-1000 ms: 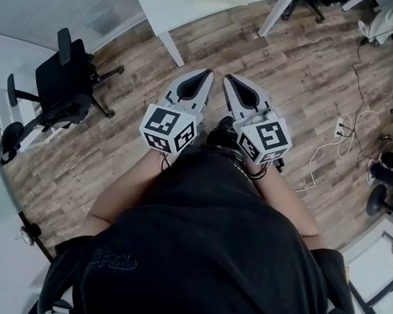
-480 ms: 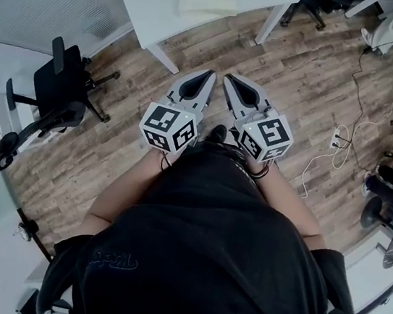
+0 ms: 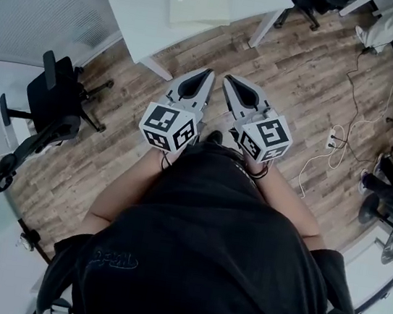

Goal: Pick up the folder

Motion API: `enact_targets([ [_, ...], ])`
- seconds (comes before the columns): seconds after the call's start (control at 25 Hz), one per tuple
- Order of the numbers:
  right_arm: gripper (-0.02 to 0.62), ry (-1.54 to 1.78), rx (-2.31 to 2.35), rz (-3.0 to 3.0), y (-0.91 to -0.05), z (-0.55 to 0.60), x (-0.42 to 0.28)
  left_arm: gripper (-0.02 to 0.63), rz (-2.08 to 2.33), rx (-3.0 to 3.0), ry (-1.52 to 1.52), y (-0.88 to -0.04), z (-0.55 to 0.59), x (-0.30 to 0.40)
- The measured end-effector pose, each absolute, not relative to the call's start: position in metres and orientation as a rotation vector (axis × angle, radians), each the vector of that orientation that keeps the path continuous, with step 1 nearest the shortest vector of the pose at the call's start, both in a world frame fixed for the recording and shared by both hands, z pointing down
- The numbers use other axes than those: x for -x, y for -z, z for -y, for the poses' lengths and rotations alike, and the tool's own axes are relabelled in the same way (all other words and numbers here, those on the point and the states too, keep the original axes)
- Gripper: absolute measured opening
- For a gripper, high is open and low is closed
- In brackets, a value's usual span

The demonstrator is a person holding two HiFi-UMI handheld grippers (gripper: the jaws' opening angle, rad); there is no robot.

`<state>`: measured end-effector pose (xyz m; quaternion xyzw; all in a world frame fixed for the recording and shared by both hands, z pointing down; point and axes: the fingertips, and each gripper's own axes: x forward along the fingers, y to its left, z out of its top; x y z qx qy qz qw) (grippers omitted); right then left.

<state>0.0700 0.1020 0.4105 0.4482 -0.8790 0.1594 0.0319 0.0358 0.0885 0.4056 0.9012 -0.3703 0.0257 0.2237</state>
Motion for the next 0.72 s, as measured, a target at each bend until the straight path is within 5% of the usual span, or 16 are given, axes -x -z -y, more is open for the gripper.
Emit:
enact_targets([
  [0.72, 0.021, -0.473, -1.442, 2.653, -0.408, 0.059, -0.006, 0.014, 0.945, -2.588, -0.126, -0.398, 0.075, 0.015],
])
